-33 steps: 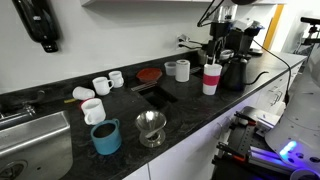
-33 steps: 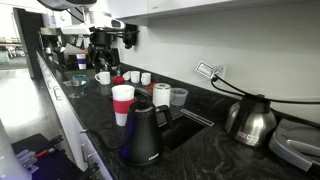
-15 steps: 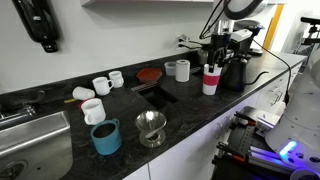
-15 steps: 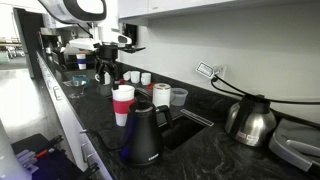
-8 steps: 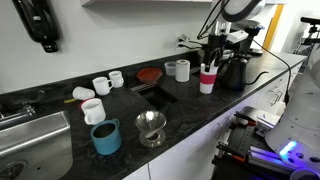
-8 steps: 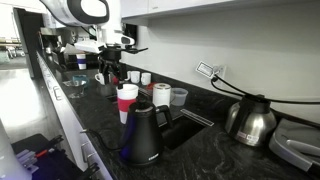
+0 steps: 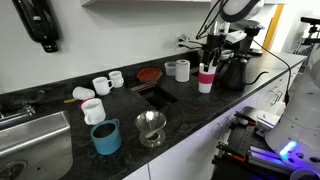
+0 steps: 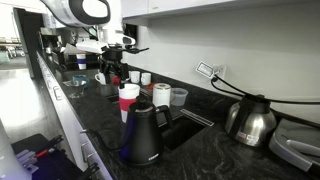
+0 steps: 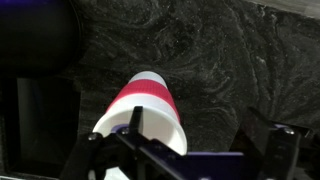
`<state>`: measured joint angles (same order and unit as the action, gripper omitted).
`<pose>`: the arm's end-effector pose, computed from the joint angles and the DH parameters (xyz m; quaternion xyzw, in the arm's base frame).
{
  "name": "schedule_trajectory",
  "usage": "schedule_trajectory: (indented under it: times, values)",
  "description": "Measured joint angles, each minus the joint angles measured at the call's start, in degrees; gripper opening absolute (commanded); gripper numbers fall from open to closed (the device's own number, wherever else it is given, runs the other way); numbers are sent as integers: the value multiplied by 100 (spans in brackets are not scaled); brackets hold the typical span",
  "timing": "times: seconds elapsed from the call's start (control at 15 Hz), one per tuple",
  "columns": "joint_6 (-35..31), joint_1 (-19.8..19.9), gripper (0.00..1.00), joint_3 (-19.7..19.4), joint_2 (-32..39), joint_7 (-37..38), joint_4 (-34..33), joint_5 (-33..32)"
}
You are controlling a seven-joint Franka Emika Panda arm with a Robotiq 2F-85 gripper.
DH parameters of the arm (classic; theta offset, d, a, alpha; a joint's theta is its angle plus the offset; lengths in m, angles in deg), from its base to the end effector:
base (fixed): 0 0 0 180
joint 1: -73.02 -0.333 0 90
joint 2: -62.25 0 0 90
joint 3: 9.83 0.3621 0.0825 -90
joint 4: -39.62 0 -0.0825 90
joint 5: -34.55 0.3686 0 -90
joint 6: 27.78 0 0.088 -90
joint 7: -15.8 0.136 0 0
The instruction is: Move the white cup with pink to the left
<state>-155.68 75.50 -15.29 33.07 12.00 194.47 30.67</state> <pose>0.3329 -0.0495 0.4082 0.9998 -0.0102 0.0185 0.0057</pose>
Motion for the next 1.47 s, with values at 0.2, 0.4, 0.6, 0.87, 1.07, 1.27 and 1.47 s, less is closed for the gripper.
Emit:
schedule_trajectory:
  times: [0.2,0.4,0.6,0.87,1.07,1.27,1.47]
  values:
    - [2,-27,100,1,-2,-147,-15,0]
    - [7,-68,100,12,-43,-244,-37,-1]
    - [8,-97,100,66,-144,-321,-60,-11]
    - [-26,-121,100,84,-97,-343,-71,-28]
    - [-243,-119,100,84,152,-344,-80,-73]
    - [-552,-104,88,83,464,-344,-192,-195]
    - [-703,-102,58,83,705,-345,-351,-242]
